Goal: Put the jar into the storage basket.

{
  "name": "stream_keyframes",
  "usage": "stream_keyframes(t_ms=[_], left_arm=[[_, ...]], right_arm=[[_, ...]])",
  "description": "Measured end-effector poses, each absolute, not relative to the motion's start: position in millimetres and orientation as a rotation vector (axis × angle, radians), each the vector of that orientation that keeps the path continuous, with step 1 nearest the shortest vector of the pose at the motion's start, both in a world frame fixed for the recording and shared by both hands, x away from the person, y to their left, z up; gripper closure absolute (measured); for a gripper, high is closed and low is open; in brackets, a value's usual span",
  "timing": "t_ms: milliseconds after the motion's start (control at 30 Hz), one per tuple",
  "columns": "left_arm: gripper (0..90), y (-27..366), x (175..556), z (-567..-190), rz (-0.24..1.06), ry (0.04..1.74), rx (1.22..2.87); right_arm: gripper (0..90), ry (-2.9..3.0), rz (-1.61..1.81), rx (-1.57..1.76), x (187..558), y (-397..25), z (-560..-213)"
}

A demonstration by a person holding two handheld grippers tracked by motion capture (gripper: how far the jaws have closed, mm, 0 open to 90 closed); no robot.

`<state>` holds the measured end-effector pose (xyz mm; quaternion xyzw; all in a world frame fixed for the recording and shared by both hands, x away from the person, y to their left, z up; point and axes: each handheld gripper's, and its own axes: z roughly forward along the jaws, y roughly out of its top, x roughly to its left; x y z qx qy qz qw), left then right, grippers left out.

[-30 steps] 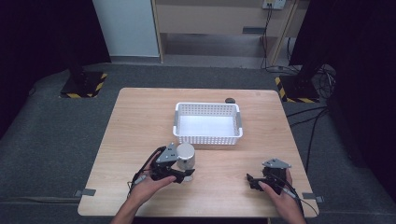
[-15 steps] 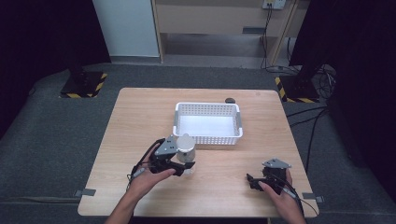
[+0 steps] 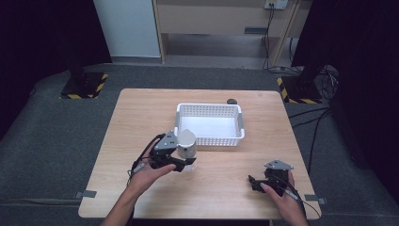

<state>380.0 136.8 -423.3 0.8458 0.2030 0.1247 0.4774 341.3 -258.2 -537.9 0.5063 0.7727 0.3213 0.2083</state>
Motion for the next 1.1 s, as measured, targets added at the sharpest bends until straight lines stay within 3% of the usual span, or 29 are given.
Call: stream_keyframes(t_ms=[1100], left_arm=[[29.5, 111, 459, -368, 0.384, 0.461, 2.09]], right_arm=[[0.4, 2.149, 0.896, 1.412, 341, -258, -538]])
